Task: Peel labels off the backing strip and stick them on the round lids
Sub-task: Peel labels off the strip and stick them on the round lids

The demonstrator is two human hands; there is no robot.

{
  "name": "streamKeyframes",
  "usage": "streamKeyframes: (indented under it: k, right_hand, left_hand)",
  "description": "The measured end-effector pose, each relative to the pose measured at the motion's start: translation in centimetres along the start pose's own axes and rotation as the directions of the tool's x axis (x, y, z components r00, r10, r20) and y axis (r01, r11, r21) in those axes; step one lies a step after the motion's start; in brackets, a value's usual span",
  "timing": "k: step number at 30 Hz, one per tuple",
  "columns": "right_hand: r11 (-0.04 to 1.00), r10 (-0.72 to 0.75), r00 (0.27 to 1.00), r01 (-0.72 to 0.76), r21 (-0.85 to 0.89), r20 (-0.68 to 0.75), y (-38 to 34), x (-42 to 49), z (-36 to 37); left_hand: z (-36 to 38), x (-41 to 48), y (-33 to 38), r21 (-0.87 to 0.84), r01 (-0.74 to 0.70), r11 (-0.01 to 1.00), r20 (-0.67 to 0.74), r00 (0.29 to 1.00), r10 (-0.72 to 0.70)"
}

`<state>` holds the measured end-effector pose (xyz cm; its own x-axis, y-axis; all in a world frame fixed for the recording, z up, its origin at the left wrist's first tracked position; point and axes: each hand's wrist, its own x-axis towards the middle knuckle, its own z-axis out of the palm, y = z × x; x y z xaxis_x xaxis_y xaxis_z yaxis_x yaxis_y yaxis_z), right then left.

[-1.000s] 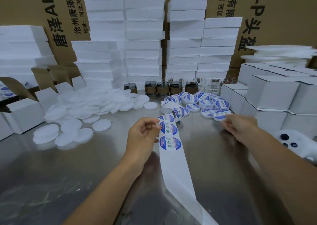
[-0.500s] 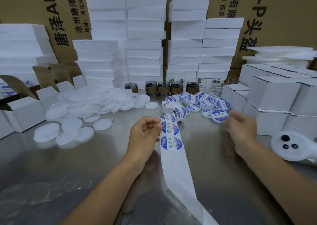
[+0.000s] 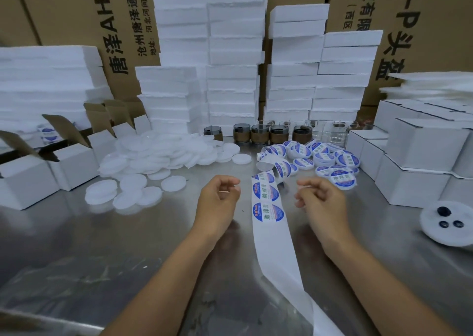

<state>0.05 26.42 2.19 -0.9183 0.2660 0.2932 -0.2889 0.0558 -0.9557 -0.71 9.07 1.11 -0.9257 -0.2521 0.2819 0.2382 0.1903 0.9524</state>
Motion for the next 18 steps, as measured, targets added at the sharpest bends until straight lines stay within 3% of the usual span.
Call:
streamKeyframes:
  k: [5, 8, 10, 14, 18]
  right_hand:
    - [0.997, 0.024, 1.0, -0.023, -0.069, 0.018, 1.1, 0.4, 0.1]
    - [0.996, 0.024, 0.999, -0.022, -0.09, 0.023, 1.4, 0.8, 0.3]
    - [0.995, 0.024, 0.999, -0.021, -0.095, 0.033, 1.6, 0.9, 0.4]
    - [0.995, 0.023, 0.999, -0.019, -0.098, 0.037, 1.8, 1.0, 0.5]
    - [0.995, 0.021, 0.999, -0.017, -0.1, 0.037, 1.8, 1.0, 0.4]
  left_hand:
    - [-2.6, 2.3, -0.4, 0.344, -0.104, 0.933, -0.068, 0.989, 0.135]
    - [-5.4, 3.4, -1.8, 0.715, -0.037, 0.698, -0.09, 0.985, 0.145]
    - [-6.6, 3.7, -2.5, 0.855, 0.041, 0.518, -0.113, 0.988, 0.109]
    - [-6.8, 3.9, -2.7, 0.927, 0.118, 0.356, -0.142, 0.989, 0.039]
    - [-6.8, 4.0, -3.0, 0.933, 0.109, 0.342, -0.14, 0.988, 0.068]
